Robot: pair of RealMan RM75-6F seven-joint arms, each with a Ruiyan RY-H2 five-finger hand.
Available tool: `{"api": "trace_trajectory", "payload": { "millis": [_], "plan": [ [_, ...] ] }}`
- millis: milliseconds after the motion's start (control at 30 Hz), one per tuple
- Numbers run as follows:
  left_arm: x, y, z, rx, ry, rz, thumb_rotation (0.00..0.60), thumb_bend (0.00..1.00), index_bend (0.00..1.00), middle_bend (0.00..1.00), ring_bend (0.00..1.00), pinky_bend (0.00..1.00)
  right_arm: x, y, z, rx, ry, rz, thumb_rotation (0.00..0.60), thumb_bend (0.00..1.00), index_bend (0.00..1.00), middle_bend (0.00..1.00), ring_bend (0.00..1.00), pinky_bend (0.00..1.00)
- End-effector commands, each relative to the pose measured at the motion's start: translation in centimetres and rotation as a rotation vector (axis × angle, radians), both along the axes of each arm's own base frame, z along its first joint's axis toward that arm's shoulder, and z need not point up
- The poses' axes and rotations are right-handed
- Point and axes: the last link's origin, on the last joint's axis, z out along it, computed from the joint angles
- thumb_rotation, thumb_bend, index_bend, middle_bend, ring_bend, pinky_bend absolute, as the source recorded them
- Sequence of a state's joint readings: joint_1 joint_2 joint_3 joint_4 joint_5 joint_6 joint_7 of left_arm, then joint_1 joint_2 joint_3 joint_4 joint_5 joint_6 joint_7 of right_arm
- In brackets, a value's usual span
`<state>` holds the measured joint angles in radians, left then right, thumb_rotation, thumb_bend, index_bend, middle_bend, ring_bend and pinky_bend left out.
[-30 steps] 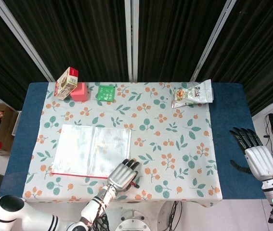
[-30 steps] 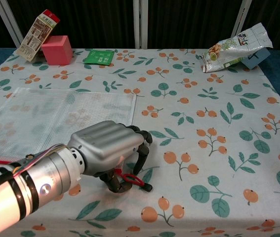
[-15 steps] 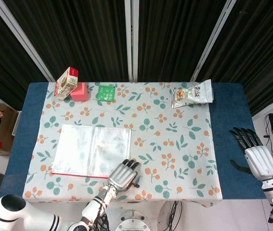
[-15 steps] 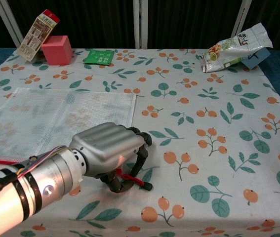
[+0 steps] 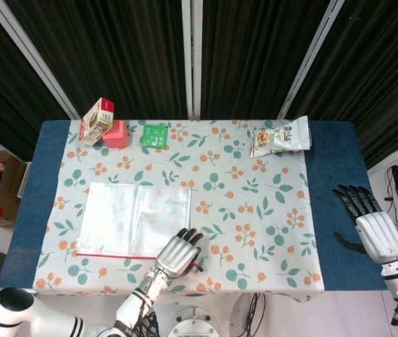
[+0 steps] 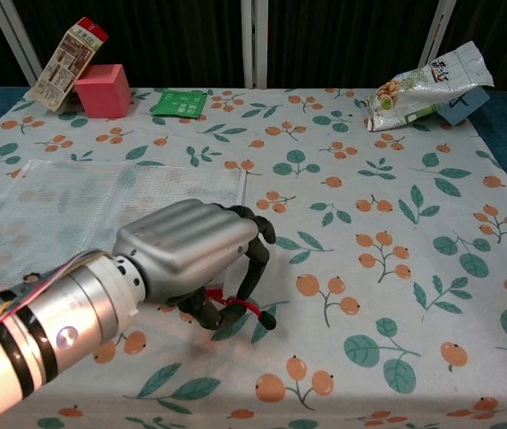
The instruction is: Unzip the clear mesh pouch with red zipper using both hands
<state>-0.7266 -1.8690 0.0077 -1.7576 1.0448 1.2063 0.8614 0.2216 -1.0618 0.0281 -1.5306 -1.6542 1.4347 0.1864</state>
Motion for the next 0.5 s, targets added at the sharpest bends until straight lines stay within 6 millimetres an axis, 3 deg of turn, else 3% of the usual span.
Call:
{"api": "trace_trajectory", "payload": {
  "millis": [33,267,500],
  "plan": [
    [-0.3,-0.3,2.3,0.076,-0.113,0.030,0.600,0.43,0.66,0.17,0.10,0.18,1.0,-0.4,0.2,0.008,0.006,0.039,0.600,0.15,0.00,0.04,0.00,0.00],
    [-0.8,-0.9,5.3,0.227,-0.283,0.040,0.600,0.42,0.69,0.17,0.10,0.17,5.3,-2.4,-0.5,0.081,0.023,0.169,0.600,0.15,0.00,0.04,0.00,0.00],
    [-1.0,-1.3,6.7,0.332,-0.330,0.043,0.600,0.42,0.70,0.17,0.10,0.16,11.7,-5.0,-3.2,0.186,0.053,0.319,0.600,0.15,0.03,0.04,0.00,0.00]
  ]
}}
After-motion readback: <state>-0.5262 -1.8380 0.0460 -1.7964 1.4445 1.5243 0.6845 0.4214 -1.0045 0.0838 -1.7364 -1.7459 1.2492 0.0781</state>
